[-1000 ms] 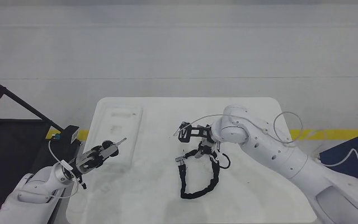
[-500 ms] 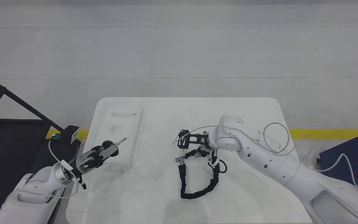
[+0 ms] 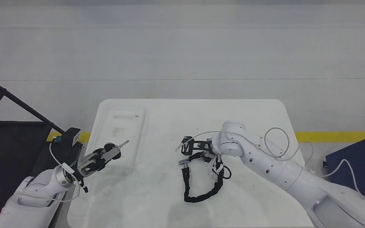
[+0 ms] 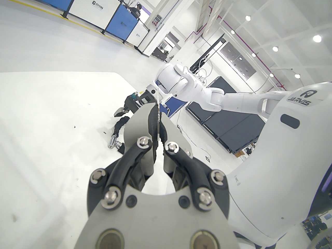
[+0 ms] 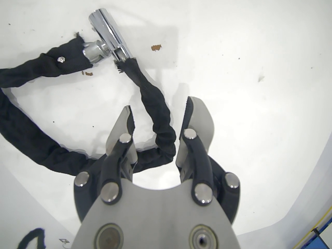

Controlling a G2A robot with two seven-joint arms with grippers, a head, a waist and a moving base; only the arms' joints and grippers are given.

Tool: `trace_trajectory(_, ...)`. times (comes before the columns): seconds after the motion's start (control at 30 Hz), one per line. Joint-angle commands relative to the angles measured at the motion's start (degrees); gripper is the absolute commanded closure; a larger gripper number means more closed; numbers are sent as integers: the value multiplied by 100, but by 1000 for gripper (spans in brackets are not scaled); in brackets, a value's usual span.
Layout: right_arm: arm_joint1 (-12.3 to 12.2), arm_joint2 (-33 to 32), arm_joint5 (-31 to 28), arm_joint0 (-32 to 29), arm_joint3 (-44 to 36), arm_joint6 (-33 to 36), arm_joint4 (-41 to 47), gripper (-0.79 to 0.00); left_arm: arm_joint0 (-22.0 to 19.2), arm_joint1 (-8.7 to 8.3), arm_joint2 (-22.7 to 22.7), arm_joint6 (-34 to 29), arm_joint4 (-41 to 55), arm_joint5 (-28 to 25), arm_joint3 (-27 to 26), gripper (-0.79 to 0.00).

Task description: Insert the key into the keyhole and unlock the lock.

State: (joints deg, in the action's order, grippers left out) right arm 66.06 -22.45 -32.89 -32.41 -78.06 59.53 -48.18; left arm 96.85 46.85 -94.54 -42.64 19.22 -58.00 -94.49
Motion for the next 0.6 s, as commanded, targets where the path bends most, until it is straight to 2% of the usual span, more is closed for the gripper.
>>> trace_trajectory(0.0,14,6,-11,-27,6,-15,-31,-391,0,0,0,0,0,0,0,0)
trace_trajectory(0.3,111,28,-52,-90,180,-92,-172,-314,0,0,0,0,0,0,0,0)
trace_trajectory(0.5,187,97,-29,-185,327,-93,-276,-314,0,0,0,0,0,0,0,0)
trace_trajectory(0.57,209,95,-20,-196,368,-122,-310,-271,0,0,0,0,0,0,0,0)
